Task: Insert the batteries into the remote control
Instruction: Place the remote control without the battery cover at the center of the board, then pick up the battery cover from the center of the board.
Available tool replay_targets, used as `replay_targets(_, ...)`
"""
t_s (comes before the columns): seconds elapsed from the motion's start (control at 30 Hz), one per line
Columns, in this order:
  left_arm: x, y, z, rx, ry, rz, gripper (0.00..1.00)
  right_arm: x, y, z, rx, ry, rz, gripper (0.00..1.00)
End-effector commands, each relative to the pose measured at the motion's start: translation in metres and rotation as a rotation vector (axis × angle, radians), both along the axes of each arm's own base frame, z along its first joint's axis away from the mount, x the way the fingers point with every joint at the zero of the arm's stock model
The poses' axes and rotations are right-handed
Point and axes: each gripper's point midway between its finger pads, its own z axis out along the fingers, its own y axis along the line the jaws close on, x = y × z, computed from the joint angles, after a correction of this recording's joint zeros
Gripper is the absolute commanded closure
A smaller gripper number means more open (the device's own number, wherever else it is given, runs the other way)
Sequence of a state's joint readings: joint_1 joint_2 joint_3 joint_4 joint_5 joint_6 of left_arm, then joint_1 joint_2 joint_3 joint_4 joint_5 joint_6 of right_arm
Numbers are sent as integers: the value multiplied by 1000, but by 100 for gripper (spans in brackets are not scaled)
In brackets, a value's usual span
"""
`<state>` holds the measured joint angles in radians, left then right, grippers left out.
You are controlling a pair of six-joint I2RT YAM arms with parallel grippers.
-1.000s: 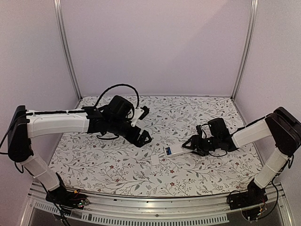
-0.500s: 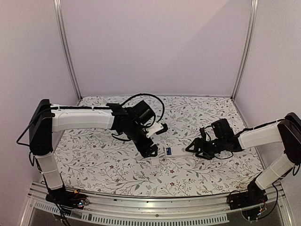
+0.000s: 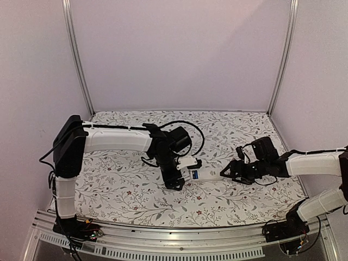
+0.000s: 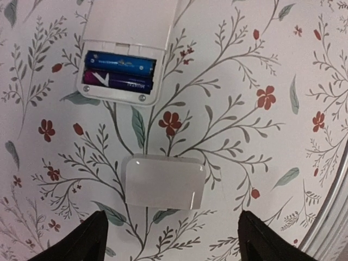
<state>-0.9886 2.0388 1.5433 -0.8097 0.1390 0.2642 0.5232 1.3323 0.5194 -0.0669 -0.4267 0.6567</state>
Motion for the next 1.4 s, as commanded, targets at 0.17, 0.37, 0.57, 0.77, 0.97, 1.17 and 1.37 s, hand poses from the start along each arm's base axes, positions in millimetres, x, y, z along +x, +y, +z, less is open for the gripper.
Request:
replay_targets(0.17, -2, -9, -31, 137, -26, -125, 16, 2, -3, 19, 4, -78, 16, 16)
replay_targets(0.37, -3, -11, -44, 166, -27, -146, 22, 2, -5, 29, 21, -114, 13, 13)
replay_targets(0.57, -6, -8, -48, 178, -18, -145, 38, 4, -5, 38, 34, -136, 14, 12)
replay_targets(0.77, 2, -10, -33, 130, -19, -65, 54, 6, -3, 44, 41, -161, 34, 12)
replay_targets(0.97, 41, -15, 24, -139, -16, 209, 55, 17, 6, 71, 80, -239, 57, 15)
replay_targets(1.17, 69, -14, 109, -598, 149, 521, 55, 30, 11, 103, 94, -380, 78, 17)
replay_targets(1.37, 80, -4, 168, -918, 219, 734, 51, 45, 27, 141, -19, -643, 80, 20)
